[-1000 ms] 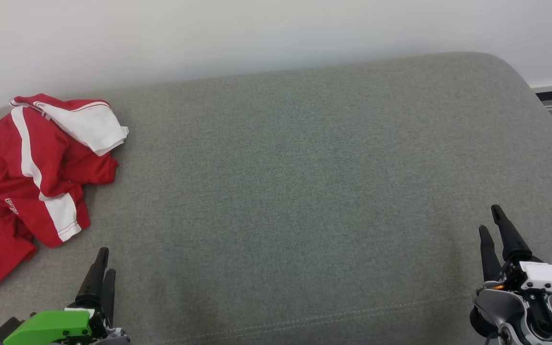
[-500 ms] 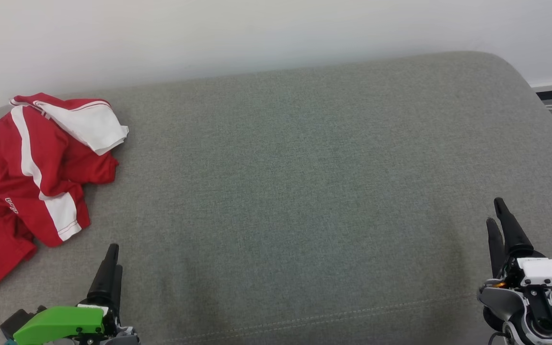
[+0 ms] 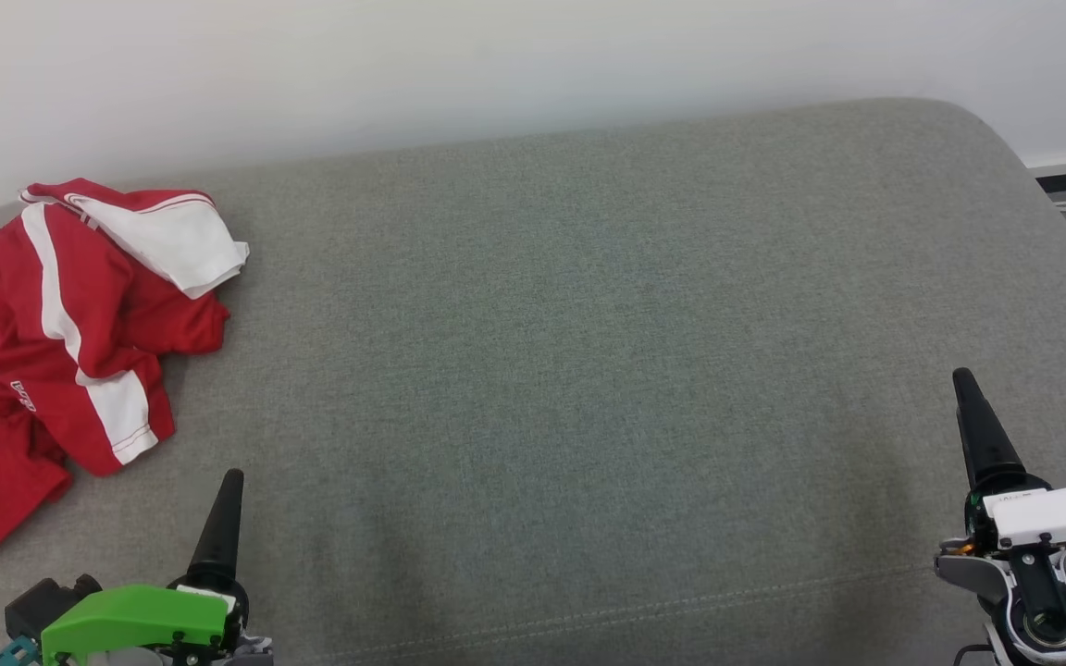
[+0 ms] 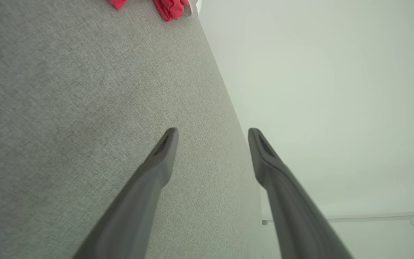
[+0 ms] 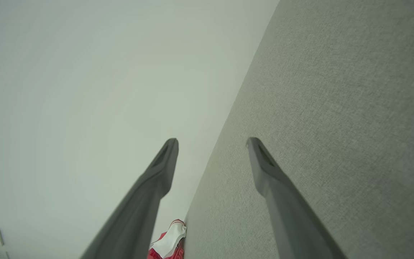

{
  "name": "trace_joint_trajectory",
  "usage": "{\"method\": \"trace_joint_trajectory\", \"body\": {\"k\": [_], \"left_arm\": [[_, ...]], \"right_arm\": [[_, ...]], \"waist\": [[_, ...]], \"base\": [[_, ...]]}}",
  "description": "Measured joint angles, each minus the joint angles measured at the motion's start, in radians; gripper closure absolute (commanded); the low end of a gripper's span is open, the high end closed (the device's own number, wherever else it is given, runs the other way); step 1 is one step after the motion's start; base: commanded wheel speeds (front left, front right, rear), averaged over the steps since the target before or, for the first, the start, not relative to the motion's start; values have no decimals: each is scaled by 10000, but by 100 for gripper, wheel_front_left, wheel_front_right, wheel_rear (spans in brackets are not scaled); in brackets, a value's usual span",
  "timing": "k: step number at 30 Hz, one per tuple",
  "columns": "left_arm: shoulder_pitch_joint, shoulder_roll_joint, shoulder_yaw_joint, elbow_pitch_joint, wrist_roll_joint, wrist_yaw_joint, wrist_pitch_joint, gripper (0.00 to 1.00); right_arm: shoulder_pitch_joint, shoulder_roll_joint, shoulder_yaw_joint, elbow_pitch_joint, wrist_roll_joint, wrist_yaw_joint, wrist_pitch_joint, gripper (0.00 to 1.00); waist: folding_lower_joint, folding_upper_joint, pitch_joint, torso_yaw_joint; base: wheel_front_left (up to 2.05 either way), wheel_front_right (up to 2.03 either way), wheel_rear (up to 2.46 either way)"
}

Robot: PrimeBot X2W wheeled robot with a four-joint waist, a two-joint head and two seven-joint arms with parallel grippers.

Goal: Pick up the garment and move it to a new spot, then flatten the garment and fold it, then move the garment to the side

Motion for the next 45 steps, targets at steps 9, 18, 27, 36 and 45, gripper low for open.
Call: {"method": "trace_joint_trajectory", "body": {"k": [9, 18, 27, 36, 45], "left_arm": [[-37, 151, -336, 12, 1235, 180, -303, 0], [-136, 249, -558, 13, 2602, 431, -575, 0], [-278, 272, -629, -88, 4146, 623, -811, 0], [-282, 286, -759, -228, 5570, 796, -1087, 0], [-282, 286, -786, -282, 6847, 888, -1323, 0]], "right_arm": [[0, -144, 132, -332, -1620, -192, -209, 0], [1, -516, 502, -522, -3565, -364, -487, 0], [4, -717, 851, -610, -5122, -527, -731, 0], [3, -1005, 1141, -602, -6544, -541, -959, 0], [0, -1126, 1356, -575, -7793, -619, -1187, 0]], "waist": [[0, 0, -9, -18], [0, 1, -27, -41], [0, 1, -34, -42], [0, 0, -53, -45], [0, 1, -52, -26]], "base": [[0, 0, 0], [0, 0, 0], [0, 0, 0], [0, 0, 0], [0, 0, 0]]}}
